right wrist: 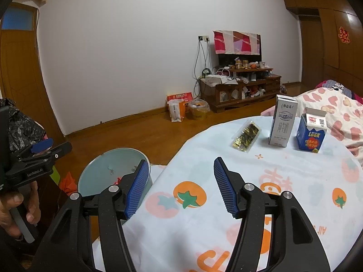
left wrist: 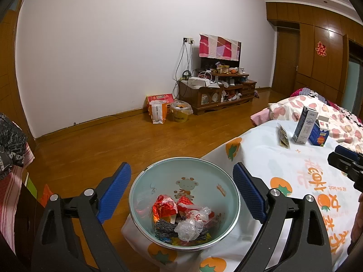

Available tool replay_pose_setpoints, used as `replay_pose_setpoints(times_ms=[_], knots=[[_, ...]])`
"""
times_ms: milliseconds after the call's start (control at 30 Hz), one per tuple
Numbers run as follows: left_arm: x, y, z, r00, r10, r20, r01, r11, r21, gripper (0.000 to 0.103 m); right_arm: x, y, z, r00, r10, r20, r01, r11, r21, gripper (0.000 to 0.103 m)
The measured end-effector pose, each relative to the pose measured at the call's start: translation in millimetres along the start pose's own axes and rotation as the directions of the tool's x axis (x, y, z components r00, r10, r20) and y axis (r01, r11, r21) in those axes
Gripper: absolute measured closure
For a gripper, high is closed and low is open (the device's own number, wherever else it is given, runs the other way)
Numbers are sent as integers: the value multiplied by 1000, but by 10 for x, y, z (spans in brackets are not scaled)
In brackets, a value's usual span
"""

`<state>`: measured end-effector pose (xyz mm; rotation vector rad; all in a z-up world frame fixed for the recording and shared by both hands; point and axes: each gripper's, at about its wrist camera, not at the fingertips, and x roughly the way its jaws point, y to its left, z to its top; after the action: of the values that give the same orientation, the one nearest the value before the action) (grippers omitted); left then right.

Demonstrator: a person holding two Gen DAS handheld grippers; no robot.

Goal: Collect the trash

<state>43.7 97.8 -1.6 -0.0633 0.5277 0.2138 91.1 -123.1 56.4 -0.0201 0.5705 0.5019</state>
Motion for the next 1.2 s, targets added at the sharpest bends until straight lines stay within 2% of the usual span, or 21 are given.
replay_pose_setpoints(times_ms=[267,1200], knots=[[-13,16,1,1000,6,-4,-6,1000,-3,10,-15,6,-16,1000,0,3,0,1000,4,42],[108,-129,-59,998,21,-54,-19,999,37,10,-86,19,-7,999,-23,33,23,1000,3,35]])
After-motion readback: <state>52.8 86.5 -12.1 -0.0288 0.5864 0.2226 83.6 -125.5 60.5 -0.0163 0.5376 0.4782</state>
